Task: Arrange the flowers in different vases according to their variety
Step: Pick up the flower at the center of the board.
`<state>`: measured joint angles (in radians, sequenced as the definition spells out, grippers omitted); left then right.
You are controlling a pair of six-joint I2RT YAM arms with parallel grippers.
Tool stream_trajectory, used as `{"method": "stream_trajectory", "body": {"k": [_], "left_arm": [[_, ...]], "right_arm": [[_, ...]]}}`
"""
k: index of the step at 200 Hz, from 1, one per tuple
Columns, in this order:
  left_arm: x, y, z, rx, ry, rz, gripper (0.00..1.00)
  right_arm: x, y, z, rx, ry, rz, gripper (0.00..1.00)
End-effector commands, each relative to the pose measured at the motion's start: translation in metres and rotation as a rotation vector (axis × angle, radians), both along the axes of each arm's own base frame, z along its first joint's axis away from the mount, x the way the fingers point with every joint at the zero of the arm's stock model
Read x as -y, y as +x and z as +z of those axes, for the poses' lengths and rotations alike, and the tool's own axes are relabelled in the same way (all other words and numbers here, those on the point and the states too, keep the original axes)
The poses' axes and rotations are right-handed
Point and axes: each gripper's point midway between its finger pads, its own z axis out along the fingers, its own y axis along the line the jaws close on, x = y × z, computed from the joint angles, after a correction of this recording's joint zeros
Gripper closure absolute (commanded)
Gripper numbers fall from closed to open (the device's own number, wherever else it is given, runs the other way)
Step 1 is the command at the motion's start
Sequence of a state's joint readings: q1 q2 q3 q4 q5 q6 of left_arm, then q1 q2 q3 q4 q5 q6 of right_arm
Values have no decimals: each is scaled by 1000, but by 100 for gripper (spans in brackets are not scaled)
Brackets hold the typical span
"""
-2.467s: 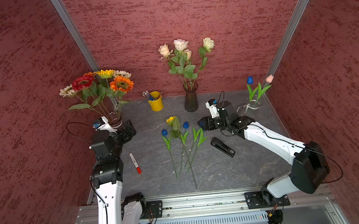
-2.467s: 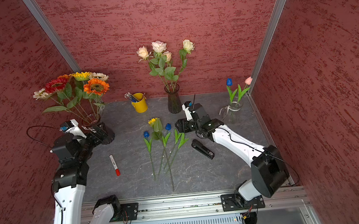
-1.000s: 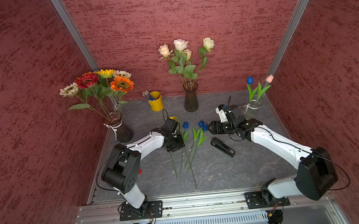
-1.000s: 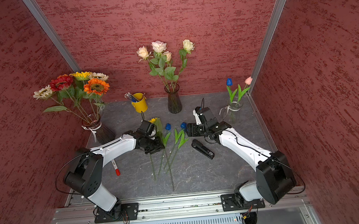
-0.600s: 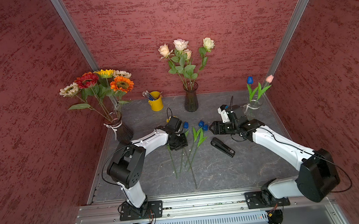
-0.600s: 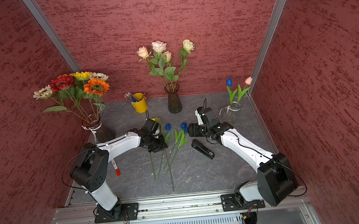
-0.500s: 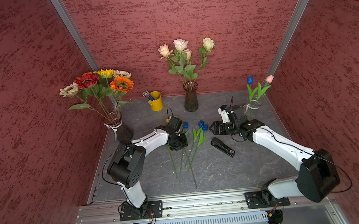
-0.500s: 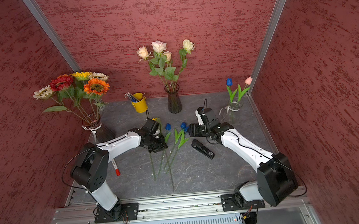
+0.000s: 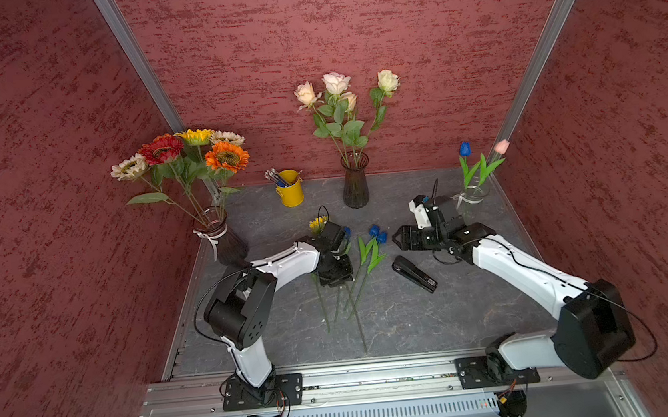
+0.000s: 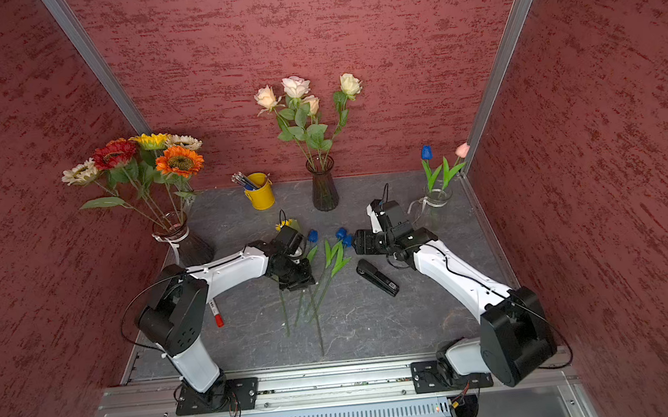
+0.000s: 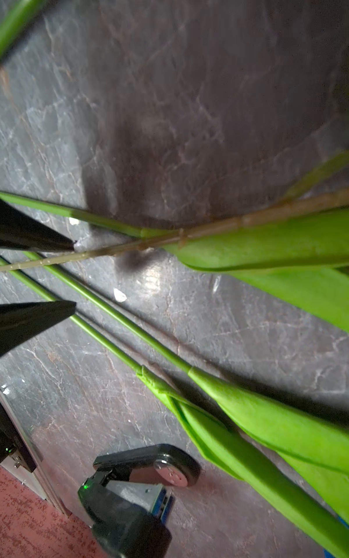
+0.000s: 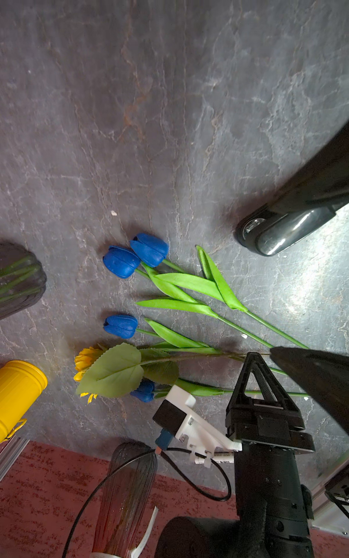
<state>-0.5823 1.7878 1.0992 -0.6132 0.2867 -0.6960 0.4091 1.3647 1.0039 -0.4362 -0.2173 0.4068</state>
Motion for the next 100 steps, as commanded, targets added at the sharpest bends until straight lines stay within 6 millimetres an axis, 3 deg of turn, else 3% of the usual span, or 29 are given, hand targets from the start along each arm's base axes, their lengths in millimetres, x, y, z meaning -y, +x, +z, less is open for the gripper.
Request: {"method": "stream_trajectory", "body": {"k": [1, 59, 88, 100], "left_arm": [[-4, -4, -14, -29, 38, 2, 72], [-4, -1, -20, -23, 57, 4, 87], [-2, 2, -3, 11, 59, -5, 100], [-2, 5, 9, 41, 62, -9, 100]], "right_arm": [[4, 1, 10, 39, 10, 1, 25], [8, 0, 12, 43, 9, -8, 25], [10, -1, 14, 47, 9, -11, 25], [11, -1, 17, 54, 11, -16, 25]]}}
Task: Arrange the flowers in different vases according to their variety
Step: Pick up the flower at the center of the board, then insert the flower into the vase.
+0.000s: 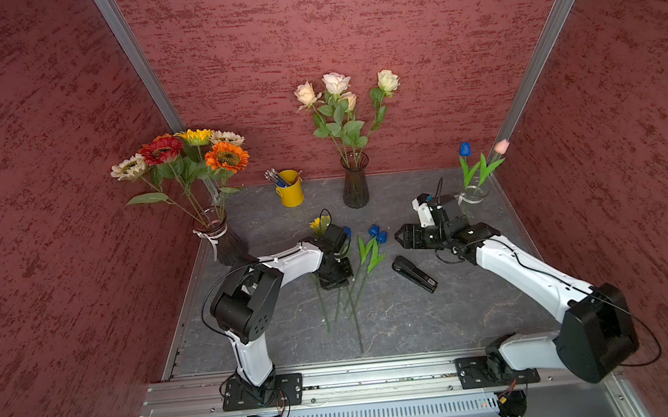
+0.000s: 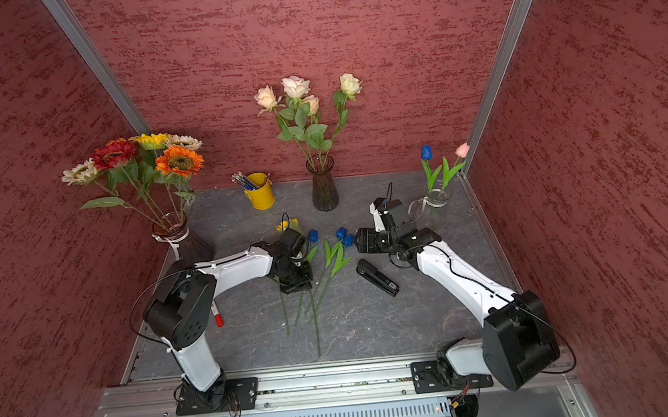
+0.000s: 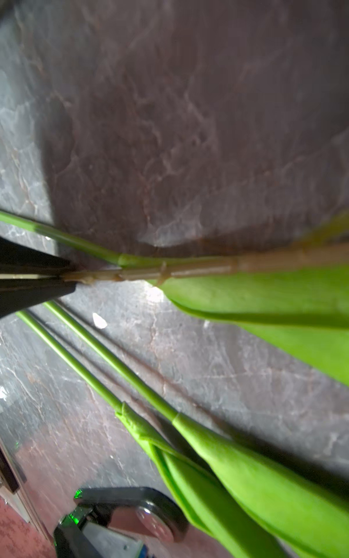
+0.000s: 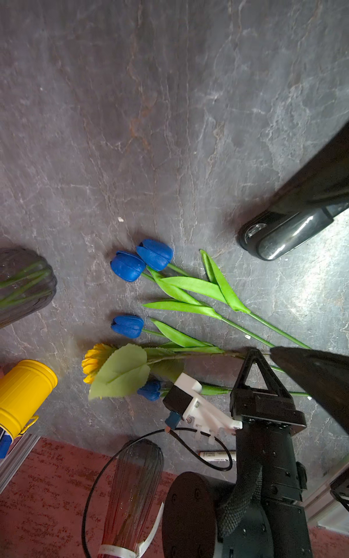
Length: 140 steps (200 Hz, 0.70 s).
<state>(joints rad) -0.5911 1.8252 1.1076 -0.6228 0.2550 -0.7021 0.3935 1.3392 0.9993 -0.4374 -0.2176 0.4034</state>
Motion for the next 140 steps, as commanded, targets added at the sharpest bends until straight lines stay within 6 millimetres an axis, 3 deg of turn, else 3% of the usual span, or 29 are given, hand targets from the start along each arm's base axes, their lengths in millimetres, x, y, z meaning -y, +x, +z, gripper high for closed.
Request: {"method": "stream_trajectory", "body": {"k": [1, 45, 80, 108, 140], "left_arm": [[1, 7, 23, 63, 14, -17, 100], [-3, 16, 104, 245, 5, -63, 100], [-29, 14, 187, 423, 76, -101, 100], [-79, 19, 266, 644, 223, -84, 100], [-181, 34, 361, 890, 421, 72, 100]], "right_arm": [[5, -2, 9, 33, 5, -3, 25], [5, -3, 16, 42, 22, -12, 25], [3, -3, 15, 34, 34, -12, 25], [1, -1, 12, 25, 38, -9, 25], [-1, 4, 14, 26, 39, -3, 26]]}}
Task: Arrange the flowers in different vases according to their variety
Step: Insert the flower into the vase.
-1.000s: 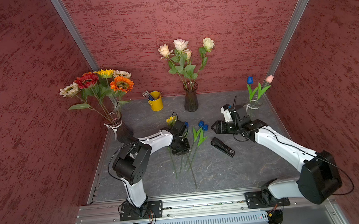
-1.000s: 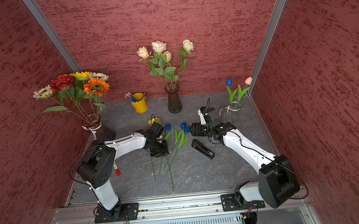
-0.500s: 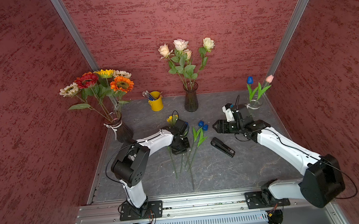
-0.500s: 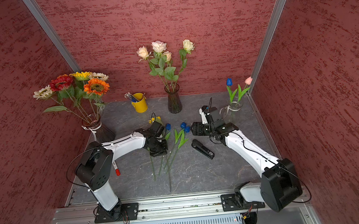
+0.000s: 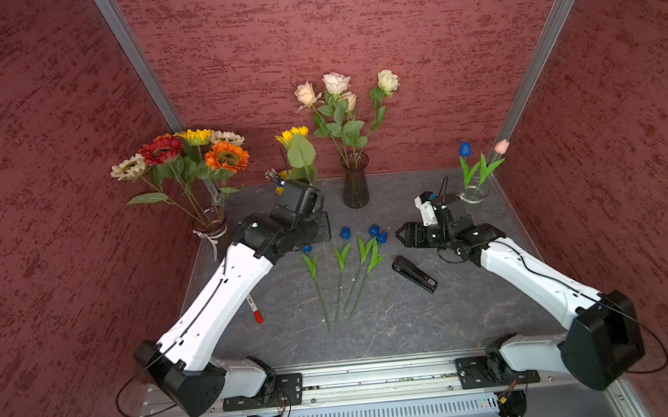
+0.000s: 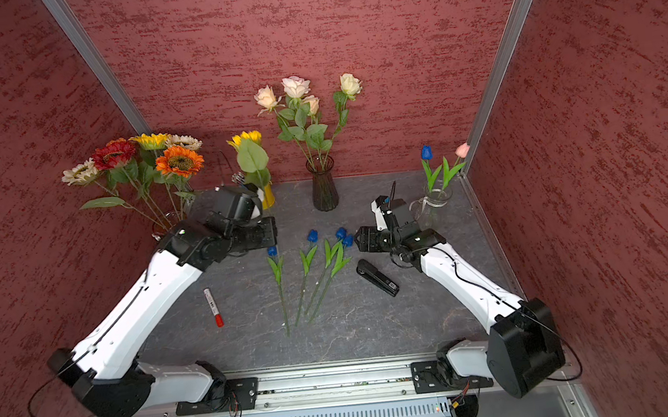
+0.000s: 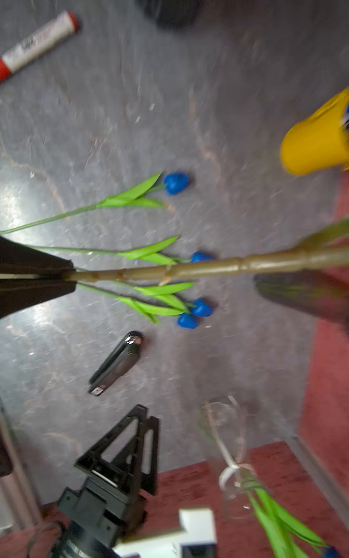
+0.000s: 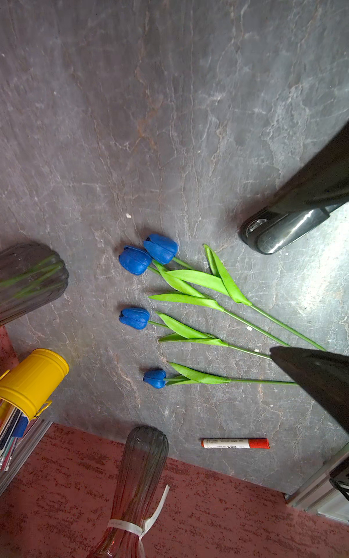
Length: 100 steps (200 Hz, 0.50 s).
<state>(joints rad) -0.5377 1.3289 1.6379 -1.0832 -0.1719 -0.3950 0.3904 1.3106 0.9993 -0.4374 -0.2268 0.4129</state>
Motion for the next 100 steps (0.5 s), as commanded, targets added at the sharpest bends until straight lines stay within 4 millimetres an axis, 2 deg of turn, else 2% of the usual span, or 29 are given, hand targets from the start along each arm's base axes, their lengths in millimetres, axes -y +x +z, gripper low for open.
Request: {"method": "stream_trajectory", "body": {"k": [1, 22, 39, 63, 100], "left_arm": [[-97, 1, 53, 158, 222, 169, 100], [-151, 4, 119, 402, 262, 260, 100], [-185, 7, 156, 592, 366, 324, 100], [-217, 17, 178, 713, 397, 360, 100], [-237, 34, 196, 848, 325, 316, 100]], "right_arm": [[-2, 6, 3, 7, 17, 0, 26], [-3, 9, 6, 14, 16, -1, 26], [-4, 12, 5, 15, 18, -2, 26], [-6, 15, 2, 7, 18, 1, 25], [-6, 21, 0, 0, -3, -1, 26]]}}
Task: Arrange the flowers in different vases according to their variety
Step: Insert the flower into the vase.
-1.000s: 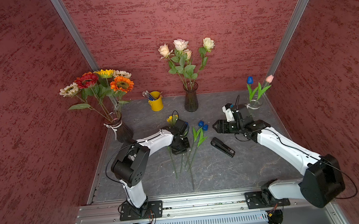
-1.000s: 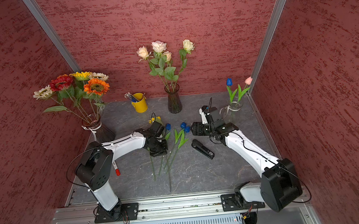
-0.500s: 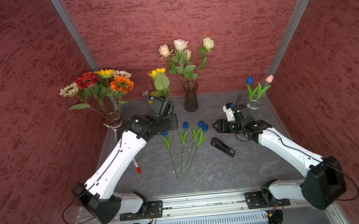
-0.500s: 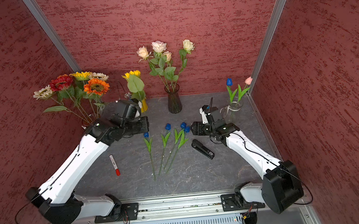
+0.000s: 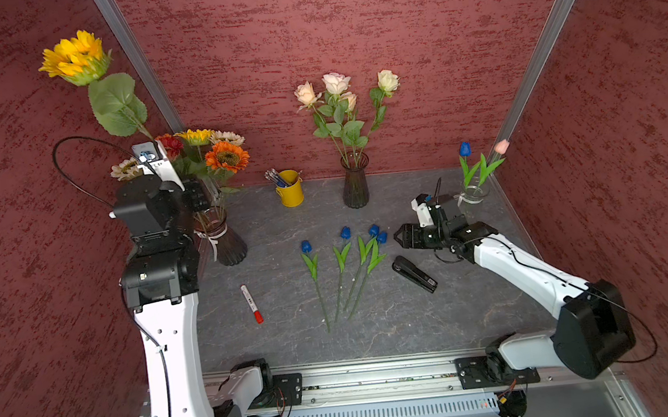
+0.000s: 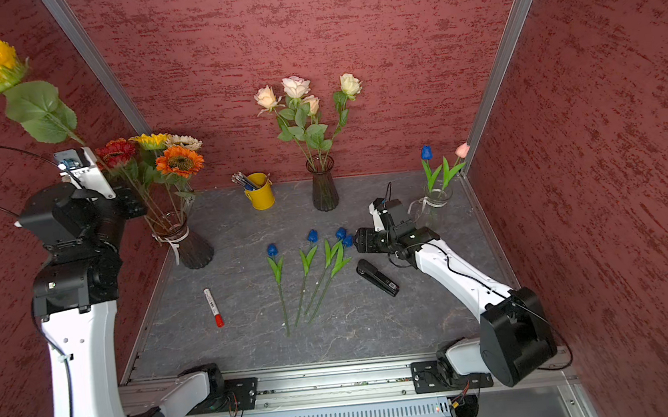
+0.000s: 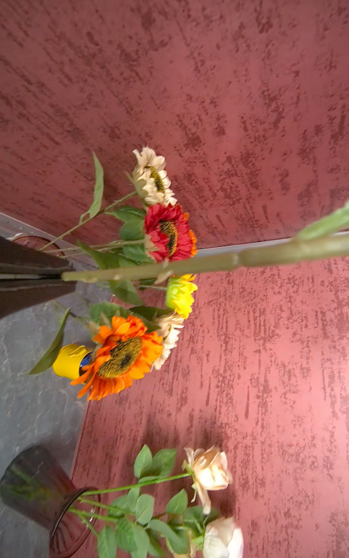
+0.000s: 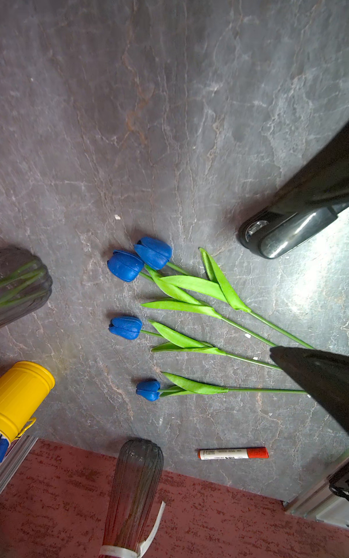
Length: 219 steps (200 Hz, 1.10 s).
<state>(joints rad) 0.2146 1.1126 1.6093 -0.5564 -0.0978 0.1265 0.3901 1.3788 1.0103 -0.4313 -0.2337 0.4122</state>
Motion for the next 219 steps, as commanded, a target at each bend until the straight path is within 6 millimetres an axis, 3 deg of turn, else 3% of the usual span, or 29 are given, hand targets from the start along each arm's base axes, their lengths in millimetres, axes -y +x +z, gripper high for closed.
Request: {"method": "stream_trajectory", "body": {"k": [1, 31, 73, 100, 128, 130, 133, 141, 146, 149, 184, 219], "left_arm": [[3, 23, 23, 129, 55, -133, 100], [-14, 41, 19, 211, -35, -191, 100], [-30, 70, -28, 194, -117, -247, 100], [-40, 81, -74, 110, -117, -214, 100], [-48, 83, -146, -25, -185, -173, 100], [-48, 83, -150, -35, -194, -171, 98], [-48, 82, -155, -48, -209, -169, 87], [-46, 78, -167, -89, -277, -153, 40], [-44, 74, -172, -116, -313, -142, 19], [-41, 71, -176, -139, -332, -135, 13], [-5, 24, -182, -219, -380, -87, 4], [19, -24, -186, -339, -420, -39, 2]], "right_arm": [[-2, 14, 19, 48, 11, -4, 26], [0, 20, 22, 62, 4, -22, 25], [0, 24, 22, 63, 0, -35, 25], [0, 25, 18, 60, -10, -26, 26], [-1, 26, 16, 57, -16, -10, 25], [-1, 26, 17, 59, -16, -9, 25], [-1, 26, 17, 60, -15, -8, 26], [-1, 26, 19, 63, -16, -8, 26], [-1, 26, 20, 67, -16, -8, 25], [-1, 25, 20, 69, -16, -8, 25], [-5, 25, 24, 67, 16, -4, 26], [-12, 20, 16, 20, 41, 19, 26]]}}
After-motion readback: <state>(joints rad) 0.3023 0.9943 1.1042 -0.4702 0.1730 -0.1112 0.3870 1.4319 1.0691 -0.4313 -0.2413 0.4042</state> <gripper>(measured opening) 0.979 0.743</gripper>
